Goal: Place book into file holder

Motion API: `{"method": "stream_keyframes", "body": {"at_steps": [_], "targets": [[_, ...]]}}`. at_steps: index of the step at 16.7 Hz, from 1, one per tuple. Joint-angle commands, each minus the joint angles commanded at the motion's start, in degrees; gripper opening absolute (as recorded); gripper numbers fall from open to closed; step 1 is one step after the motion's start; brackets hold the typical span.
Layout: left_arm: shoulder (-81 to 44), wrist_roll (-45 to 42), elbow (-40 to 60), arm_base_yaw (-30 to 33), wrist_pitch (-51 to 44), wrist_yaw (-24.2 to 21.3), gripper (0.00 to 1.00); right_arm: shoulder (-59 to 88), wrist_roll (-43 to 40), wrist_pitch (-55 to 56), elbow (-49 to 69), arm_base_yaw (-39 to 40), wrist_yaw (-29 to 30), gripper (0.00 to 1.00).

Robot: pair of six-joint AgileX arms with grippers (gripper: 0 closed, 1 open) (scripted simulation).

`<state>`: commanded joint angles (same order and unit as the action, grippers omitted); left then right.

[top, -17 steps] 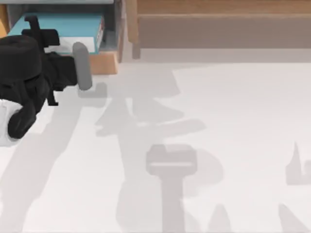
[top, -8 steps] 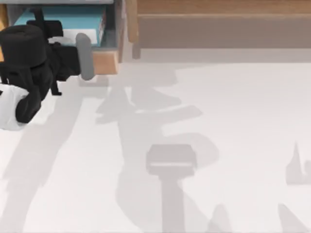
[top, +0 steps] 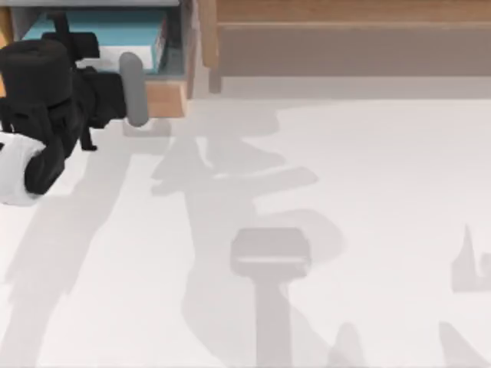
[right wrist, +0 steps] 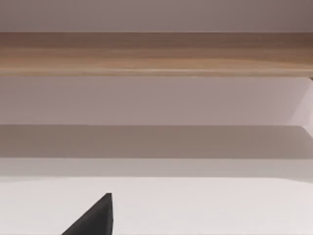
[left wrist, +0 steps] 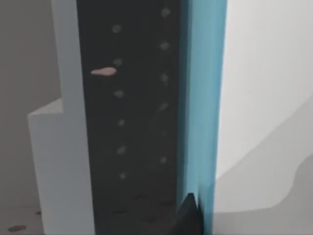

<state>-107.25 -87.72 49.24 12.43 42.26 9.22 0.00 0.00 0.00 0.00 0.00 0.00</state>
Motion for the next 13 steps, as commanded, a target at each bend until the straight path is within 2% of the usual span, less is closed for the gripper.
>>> {"method": "stream_keyframes", "body": {"at_steps": [7,13], "targets": [[0.0,0.0,0.0,0.0,0.0,0.0,0.98,0.0,0.0,0.0,0.0,0.0,0.0,1.0],[0.0,0.0,0.0,0.0,0.0,0.0,1.0,0.0,0.0,0.0,0.0,0.0,0.0,1.0]]}}
